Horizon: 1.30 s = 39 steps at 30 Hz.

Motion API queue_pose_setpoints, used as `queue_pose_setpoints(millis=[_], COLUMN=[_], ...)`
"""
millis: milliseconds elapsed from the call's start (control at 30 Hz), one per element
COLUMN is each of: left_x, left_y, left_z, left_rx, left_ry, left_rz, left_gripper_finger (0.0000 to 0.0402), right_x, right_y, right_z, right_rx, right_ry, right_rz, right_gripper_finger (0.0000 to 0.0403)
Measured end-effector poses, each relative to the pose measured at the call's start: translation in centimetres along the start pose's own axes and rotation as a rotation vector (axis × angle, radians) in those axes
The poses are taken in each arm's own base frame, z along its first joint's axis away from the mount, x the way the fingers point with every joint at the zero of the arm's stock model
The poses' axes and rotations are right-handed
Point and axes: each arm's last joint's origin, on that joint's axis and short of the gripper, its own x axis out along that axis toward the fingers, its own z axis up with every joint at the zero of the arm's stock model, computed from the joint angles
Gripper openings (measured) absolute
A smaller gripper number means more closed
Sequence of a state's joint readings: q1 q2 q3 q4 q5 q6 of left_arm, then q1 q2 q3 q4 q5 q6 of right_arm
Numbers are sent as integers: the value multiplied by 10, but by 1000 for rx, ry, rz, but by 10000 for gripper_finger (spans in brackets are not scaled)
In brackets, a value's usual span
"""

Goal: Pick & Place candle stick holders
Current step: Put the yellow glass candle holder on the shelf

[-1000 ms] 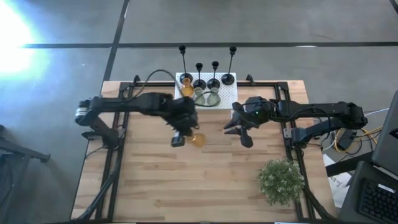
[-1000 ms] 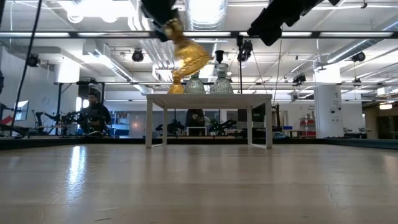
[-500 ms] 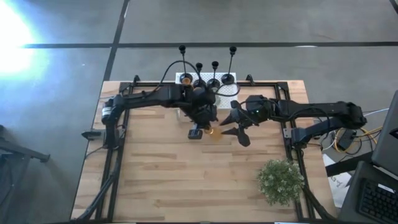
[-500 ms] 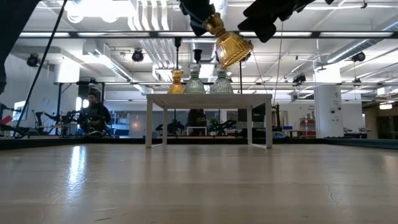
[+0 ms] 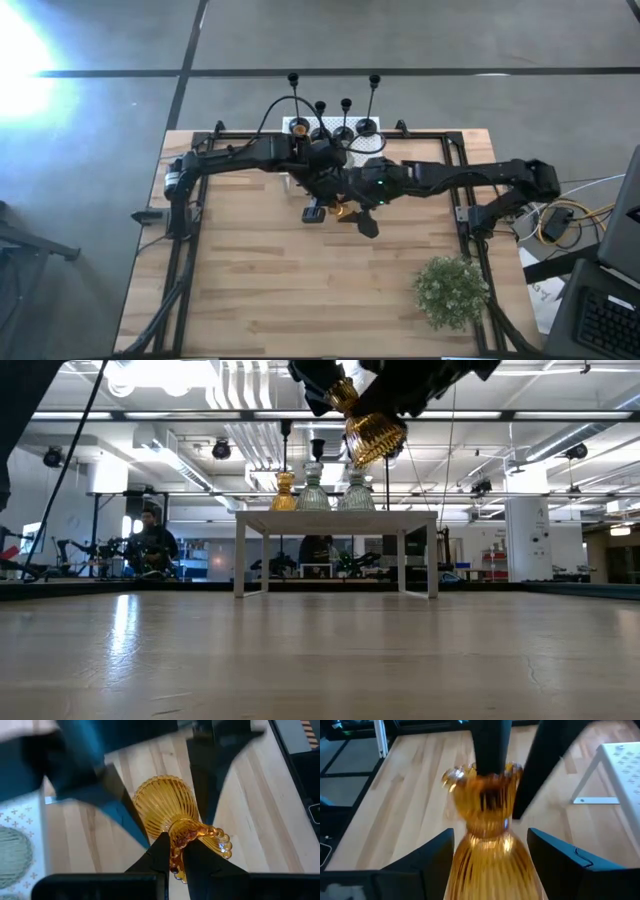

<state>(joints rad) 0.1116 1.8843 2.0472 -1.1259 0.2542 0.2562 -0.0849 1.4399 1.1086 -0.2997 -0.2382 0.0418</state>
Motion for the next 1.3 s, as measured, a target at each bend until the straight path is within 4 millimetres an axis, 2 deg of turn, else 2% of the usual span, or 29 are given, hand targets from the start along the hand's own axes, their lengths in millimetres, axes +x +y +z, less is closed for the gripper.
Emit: queue_pose_setpoints(millis=[167,300,500,733,1300], left_x=[0,0,0,-1,0], left_y=[0,-1,-1,-1,-2], left_z=[-2,-4,-4,-3,-5], left_rx=[-7,-16,-18,-14,-29], left_ry=[17,39,40,25,44], left_rz=[-1,-6,-7,-5,-14], left_gripper_finger=[33,33,33,33,33], right_x=[21,31,29,22,20], right_y=[-5,-7,-6,-4,-4], right_z=[8,11,15,17,20], right_rx=[-5,-22,-49,-48,-59], right_ry=[77,118,101,77,51], right_rz=[5,8,9,7,21], right_gripper_finger=[256,246,218,223,206])
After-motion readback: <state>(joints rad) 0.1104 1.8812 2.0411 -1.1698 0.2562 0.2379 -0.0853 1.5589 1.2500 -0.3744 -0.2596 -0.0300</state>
